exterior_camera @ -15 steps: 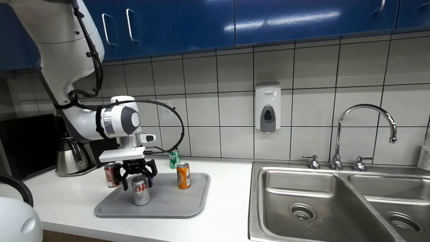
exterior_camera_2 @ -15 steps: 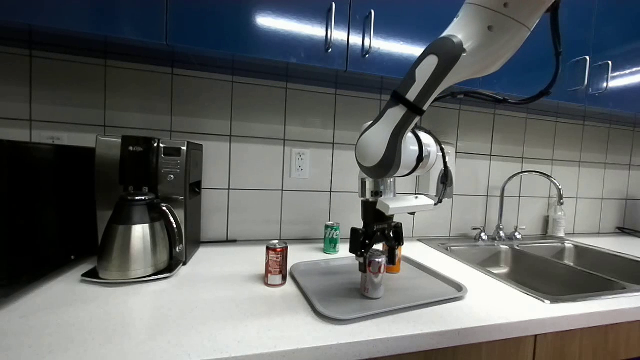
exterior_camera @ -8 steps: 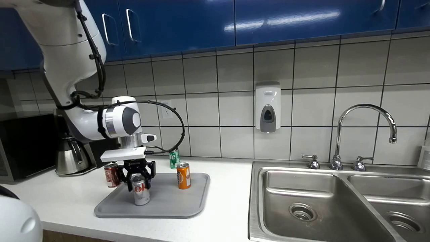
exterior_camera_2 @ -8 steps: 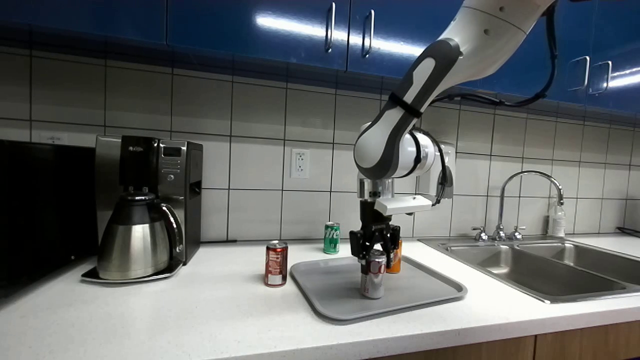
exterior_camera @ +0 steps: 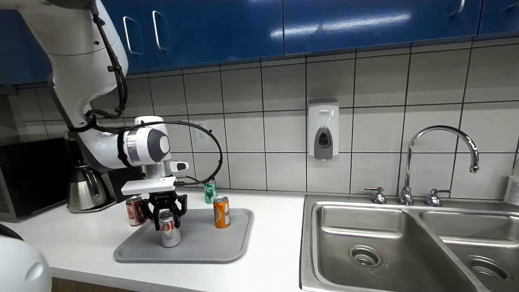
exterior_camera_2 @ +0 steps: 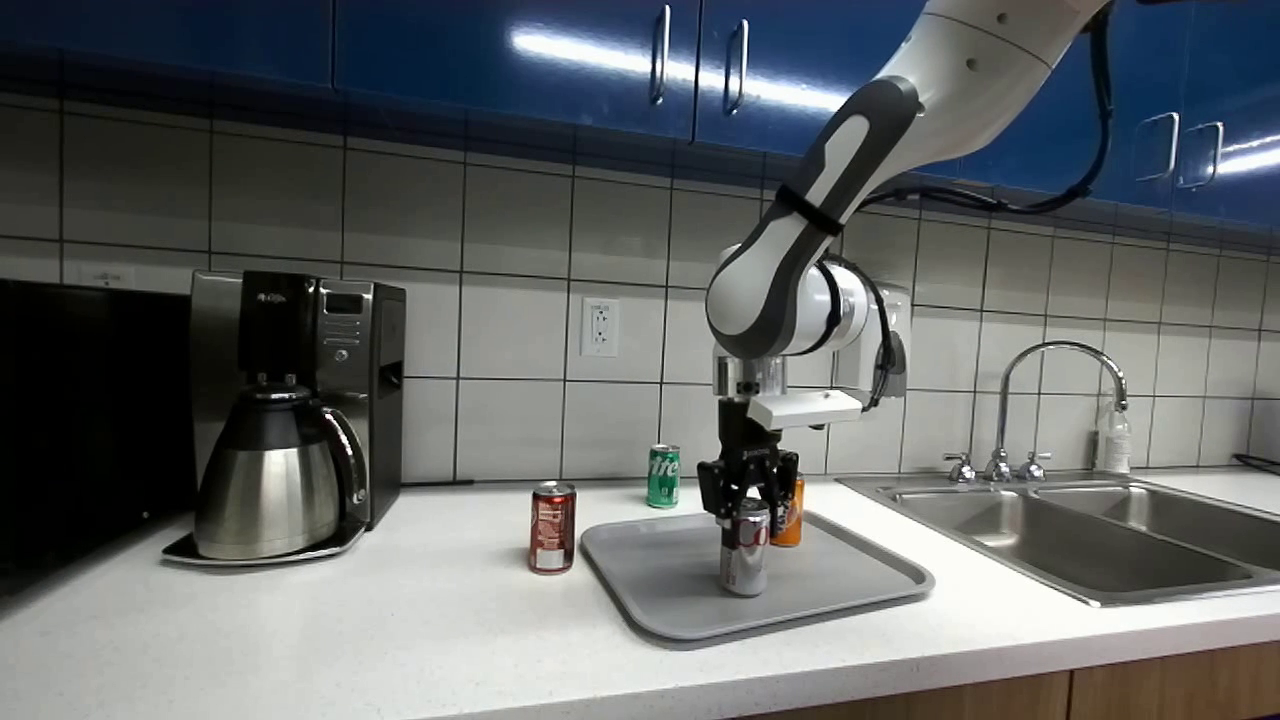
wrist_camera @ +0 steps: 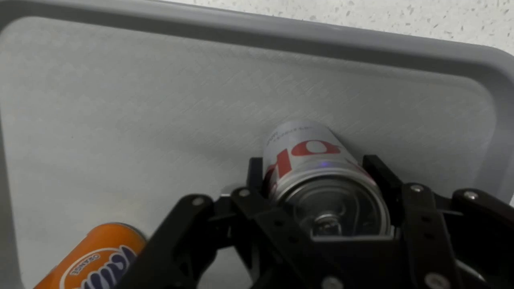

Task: Remove the silver and orange cans from the tray.

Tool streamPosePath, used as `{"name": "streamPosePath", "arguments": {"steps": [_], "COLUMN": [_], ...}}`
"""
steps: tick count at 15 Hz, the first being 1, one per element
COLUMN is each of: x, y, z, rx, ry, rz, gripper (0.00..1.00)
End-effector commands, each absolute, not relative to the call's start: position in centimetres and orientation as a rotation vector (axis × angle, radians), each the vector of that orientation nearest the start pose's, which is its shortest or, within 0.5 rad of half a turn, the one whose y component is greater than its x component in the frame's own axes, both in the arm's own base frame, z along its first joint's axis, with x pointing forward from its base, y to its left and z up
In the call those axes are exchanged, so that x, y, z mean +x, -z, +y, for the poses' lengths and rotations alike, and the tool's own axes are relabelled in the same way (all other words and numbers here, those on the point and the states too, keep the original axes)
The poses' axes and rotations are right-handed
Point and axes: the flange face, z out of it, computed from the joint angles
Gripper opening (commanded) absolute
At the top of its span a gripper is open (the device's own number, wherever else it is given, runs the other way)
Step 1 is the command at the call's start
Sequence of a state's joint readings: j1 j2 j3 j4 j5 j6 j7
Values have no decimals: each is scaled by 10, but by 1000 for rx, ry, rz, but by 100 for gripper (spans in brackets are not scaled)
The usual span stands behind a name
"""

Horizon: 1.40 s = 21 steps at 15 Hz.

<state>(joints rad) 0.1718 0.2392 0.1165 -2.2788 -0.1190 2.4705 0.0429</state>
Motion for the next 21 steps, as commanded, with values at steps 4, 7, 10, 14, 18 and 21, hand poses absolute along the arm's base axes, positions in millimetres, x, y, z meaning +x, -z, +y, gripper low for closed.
{"name": "streamPosePath", "arguments": {"steps": [4,7,10,14,18,21], "x": [519,523,522,518,509,504], "y": [-270,-281,-291,-301,-310,-315], "z": [164,174,189,211,235,253], "rx": [-3153,-3141,-3130,-3124,-3130,-3142], "ry": [4,33,51,66,71,61], "rz": [-526,-552,-580,-599,-579,-538], "gripper": [38,38,38,38,38,38]}}
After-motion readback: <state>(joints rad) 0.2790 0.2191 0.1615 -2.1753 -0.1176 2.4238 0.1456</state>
